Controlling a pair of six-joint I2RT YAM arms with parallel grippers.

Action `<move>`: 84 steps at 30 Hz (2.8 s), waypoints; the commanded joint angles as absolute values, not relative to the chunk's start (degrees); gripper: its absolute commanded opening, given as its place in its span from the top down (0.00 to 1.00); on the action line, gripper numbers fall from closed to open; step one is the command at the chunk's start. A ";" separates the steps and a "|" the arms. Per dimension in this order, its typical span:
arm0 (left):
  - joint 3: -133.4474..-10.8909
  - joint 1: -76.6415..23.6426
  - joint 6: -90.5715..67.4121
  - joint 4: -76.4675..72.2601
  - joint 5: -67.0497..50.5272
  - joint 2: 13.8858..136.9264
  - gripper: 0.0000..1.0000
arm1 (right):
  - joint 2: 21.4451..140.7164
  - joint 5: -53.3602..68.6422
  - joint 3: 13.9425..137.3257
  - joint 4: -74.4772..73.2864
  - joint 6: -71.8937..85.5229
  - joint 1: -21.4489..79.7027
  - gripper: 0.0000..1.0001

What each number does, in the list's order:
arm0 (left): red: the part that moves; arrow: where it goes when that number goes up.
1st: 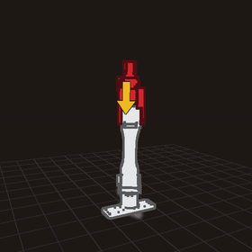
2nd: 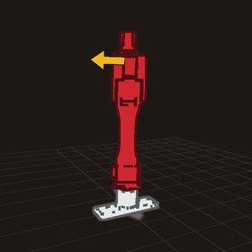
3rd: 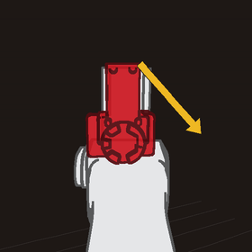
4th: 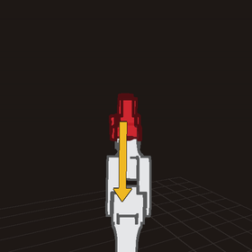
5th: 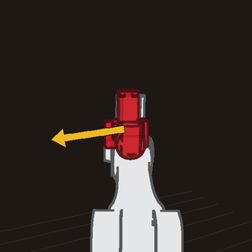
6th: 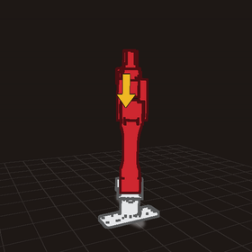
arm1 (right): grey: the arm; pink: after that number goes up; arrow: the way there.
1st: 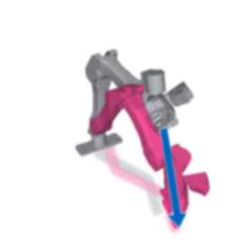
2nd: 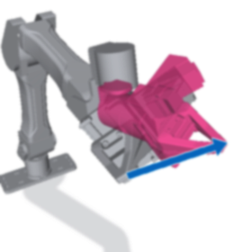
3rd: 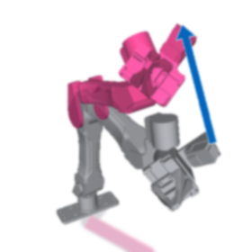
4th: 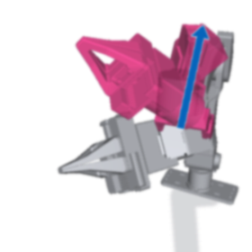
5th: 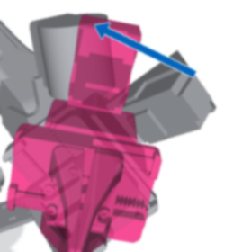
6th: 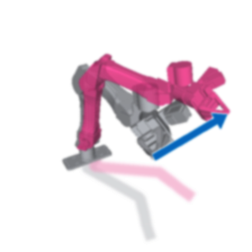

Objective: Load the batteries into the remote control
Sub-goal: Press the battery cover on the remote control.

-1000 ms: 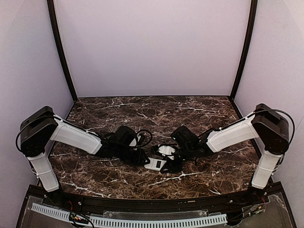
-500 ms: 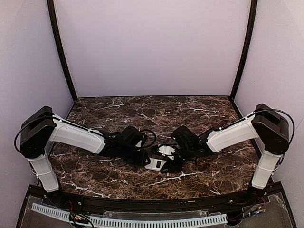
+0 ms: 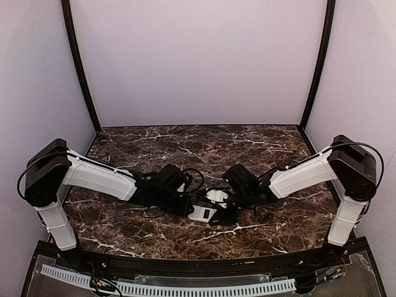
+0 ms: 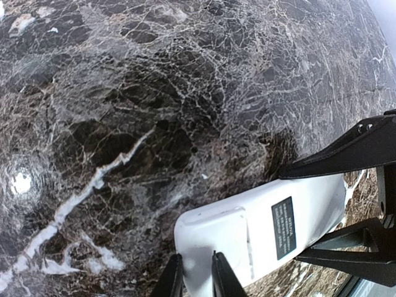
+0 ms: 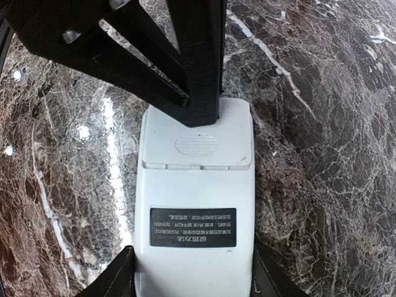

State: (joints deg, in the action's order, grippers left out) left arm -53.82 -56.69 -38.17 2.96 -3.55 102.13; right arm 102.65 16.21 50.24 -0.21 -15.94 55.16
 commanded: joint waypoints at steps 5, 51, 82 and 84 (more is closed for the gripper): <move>-47.76 -58.04 -38.21 17.66 -6.48 108.19 0.81 | 105.71 14.58 49.00 -0.23 -14.76 56.25 0.80; -54.21 -53.27 -33.04 17.14 -7.09 105.32 0.71 | 106.38 12.73 48.56 1.41 -15.67 56.87 0.83; -50.64 -58.28 -37.54 14.40 -13.56 111.22 0.85 | 107.83 12.31 49.39 2.40 -14.61 56.86 0.86; -50.20 -58.35 -37.97 13.59 -14.55 111.31 0.82 | 107.97 12.27 49.48 2.62 -14.38 56.87 0.87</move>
